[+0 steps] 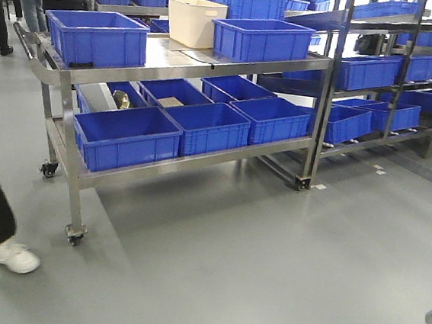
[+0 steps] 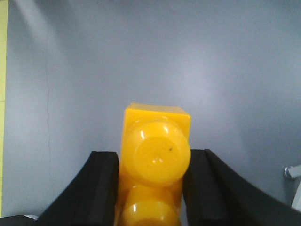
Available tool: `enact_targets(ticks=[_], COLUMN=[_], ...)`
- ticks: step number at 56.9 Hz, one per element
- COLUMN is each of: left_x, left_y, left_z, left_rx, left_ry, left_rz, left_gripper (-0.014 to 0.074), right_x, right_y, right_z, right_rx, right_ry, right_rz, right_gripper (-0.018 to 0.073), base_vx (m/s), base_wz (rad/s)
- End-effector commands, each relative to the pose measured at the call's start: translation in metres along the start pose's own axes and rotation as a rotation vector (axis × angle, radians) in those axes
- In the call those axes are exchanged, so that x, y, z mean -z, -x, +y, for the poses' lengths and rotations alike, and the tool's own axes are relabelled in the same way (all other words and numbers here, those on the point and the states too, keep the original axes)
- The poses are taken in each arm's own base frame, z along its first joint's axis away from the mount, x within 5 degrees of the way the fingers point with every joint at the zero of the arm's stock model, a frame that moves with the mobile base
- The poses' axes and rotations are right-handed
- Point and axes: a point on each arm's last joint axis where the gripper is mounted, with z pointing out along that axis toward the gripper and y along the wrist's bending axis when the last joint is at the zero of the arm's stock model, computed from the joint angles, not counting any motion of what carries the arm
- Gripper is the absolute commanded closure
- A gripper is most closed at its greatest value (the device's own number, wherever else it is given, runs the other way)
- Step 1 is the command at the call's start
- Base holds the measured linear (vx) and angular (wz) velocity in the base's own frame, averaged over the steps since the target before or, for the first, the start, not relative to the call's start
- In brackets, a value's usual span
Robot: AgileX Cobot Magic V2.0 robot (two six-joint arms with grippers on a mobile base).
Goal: Pick red and yellow blocks into blue bin
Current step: 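Drive the base away from the conveyor to the large blue bin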
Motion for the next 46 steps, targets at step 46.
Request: enact_targets(ticks=[46], left_x=[0.0043], left_y=[0.0143], left_z=[0.0012], left_rx=[0.005], left_ry=[0.016], left_rz=[-0.104], left_gripper=[0.0332], right_x=[0.0076], right_y=[0.0126], right_z=[-0.0010], right_rx=[0.021], right_ry=[-0.009], right_rz=[-0.097], right_gripper=[0.0349], base_vx=[0.44], base_wz=[-0.19])
